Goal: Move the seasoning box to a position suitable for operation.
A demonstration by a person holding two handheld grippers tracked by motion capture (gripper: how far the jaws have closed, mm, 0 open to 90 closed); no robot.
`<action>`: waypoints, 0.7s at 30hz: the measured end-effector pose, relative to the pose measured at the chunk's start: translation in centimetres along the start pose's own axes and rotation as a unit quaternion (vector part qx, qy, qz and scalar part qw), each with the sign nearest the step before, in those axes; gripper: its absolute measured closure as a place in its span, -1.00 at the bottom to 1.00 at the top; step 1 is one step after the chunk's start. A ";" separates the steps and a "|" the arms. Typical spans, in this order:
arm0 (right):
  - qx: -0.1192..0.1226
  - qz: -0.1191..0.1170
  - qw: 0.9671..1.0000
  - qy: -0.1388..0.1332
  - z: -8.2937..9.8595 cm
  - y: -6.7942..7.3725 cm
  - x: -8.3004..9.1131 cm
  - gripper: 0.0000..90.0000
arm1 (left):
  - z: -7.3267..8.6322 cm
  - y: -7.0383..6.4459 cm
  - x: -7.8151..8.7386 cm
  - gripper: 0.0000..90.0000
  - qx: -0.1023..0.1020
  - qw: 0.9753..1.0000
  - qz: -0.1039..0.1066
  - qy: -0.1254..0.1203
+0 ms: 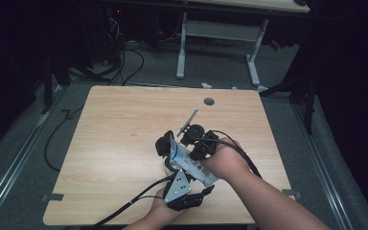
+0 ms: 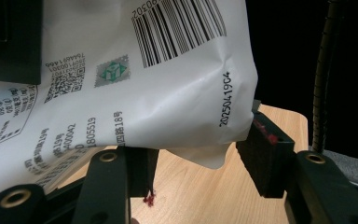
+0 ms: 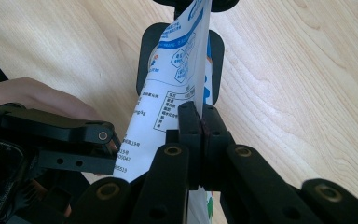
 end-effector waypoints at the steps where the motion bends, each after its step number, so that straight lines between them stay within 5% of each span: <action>1: 0.000 0.000 1.000 0.000 0.0 0.0 0.0 0.99 | 0.0 0.0 0.0 0.12 0.000 1.000 0.000 0.000; 21: 0.000 0.002 1.000 -0.003 -0.1 -0.1 0.0 0.99 | -0.2 0.2 -0.1 0.12 -0.003 1.000 0.002 0.001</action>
Point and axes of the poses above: each handheld gripper's, and its own axes: x roughly backward along the jaws, z roughly out of its underside, y roughly to its left, the point moved 2 cm from there along -x, roughly forward along the jaws, and after that the axes turned 3 degrees about z, right-handed, at the moved point
